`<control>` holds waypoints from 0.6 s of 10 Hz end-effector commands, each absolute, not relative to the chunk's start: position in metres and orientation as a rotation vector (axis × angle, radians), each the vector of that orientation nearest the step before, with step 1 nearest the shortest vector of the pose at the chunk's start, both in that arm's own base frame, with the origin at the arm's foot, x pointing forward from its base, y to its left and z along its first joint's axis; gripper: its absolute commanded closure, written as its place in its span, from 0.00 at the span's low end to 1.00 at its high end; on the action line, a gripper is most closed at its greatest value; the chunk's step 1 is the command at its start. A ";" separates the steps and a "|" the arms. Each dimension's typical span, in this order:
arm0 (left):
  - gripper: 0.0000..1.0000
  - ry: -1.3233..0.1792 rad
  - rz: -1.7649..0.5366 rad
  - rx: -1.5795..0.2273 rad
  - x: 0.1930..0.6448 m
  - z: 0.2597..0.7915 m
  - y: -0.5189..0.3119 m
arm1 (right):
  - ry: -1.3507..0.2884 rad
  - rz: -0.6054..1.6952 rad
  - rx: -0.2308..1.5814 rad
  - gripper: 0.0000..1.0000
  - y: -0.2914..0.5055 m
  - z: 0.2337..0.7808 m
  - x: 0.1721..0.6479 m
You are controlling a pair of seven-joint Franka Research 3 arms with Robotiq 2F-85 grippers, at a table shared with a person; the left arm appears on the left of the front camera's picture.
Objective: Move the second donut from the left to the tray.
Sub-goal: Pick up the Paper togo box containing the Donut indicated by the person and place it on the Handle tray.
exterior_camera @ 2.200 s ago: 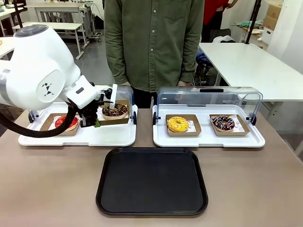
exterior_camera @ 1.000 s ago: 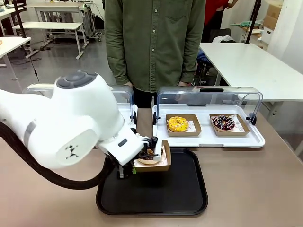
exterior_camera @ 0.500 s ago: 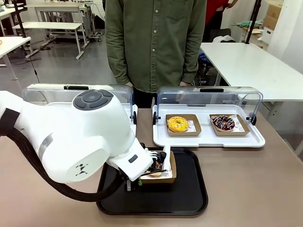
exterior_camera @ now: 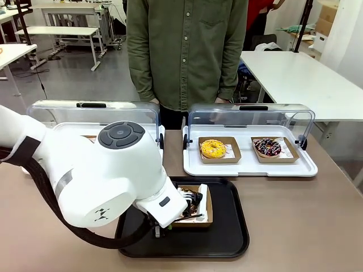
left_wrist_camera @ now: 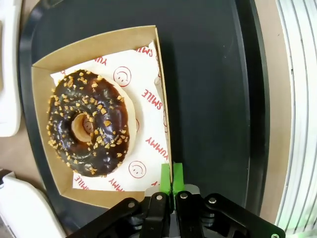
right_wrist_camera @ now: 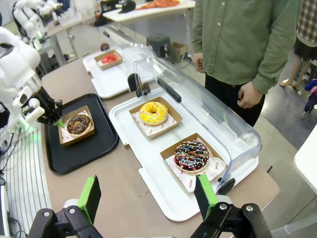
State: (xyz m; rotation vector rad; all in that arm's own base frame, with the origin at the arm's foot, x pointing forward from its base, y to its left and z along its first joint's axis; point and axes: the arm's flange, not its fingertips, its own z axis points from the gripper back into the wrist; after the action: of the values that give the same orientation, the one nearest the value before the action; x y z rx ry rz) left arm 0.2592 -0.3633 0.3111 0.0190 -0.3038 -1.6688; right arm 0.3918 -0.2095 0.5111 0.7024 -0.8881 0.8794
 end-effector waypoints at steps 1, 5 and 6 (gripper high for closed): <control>0.99 -0.304 -1.658 0.039 0.253 0.306 -0.362 | -0.917 0.879 0.709 0.00 -0.206 0.512 0.391; 0.00 -0.288 -1.669 0.040 0.253 0.310 -0.362 | -0.917 0.879 0.709 0.00 -0.206 0.512 0.391; 0.38 -0.282 -1.669 0.042 0.255 0.318 -0.361 | -0.917 0.879 0.709 0.00 -0.206 0.512 0.391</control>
State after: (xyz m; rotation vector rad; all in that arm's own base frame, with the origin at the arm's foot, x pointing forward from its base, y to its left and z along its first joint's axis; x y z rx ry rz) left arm 0.2586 -0.3640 0.3110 0.0237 -0.2974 -1.6743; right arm 0.3918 -0.2095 0.5111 0.7025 -0.8880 0.8795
